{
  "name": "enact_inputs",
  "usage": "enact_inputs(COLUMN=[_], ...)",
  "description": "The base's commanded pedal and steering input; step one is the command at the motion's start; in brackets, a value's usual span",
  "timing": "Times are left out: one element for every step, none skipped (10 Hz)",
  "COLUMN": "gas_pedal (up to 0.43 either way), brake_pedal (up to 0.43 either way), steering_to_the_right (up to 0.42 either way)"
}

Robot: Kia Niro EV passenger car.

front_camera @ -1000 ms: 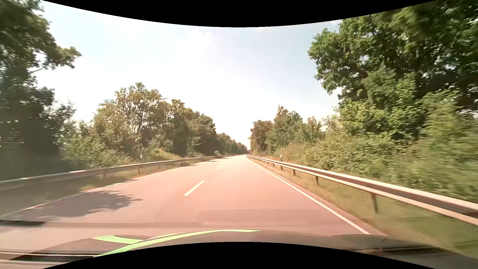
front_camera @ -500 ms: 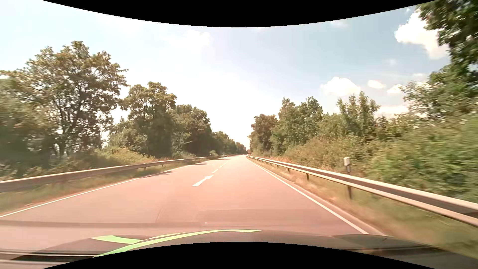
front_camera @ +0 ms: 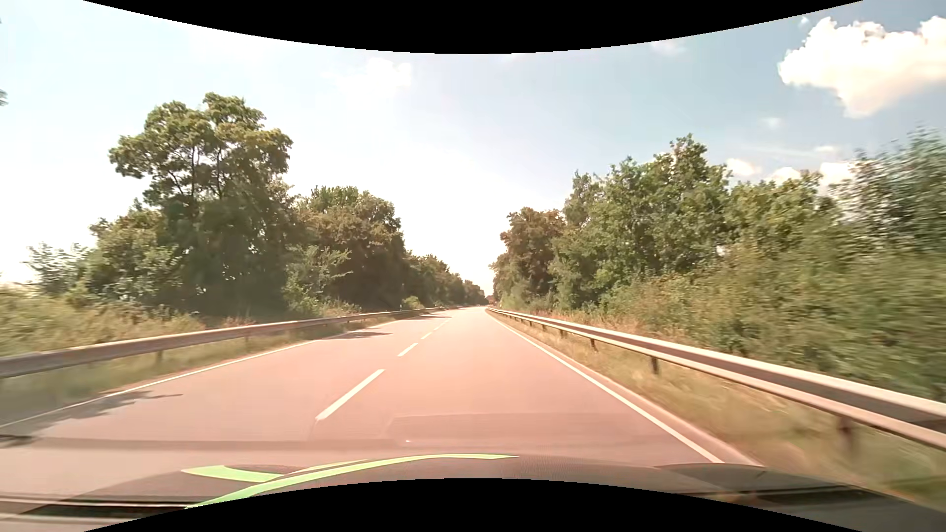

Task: Follow the waypoints while adhering to traffic rules and regulations

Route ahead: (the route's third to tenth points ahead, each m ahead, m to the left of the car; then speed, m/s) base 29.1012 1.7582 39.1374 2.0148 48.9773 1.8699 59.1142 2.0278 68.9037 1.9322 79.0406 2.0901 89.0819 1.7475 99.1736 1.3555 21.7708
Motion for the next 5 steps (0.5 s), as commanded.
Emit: enact_inputs(gas_pedal=[0.098, 0.087, 0.079, 0.067, 0.059], brake_pedal=[0.000, 0.000, 0.000, 0.000, 0.000], steering_to_the_right=[0.003, 0.002, 0.002, 0.002, 0.002])
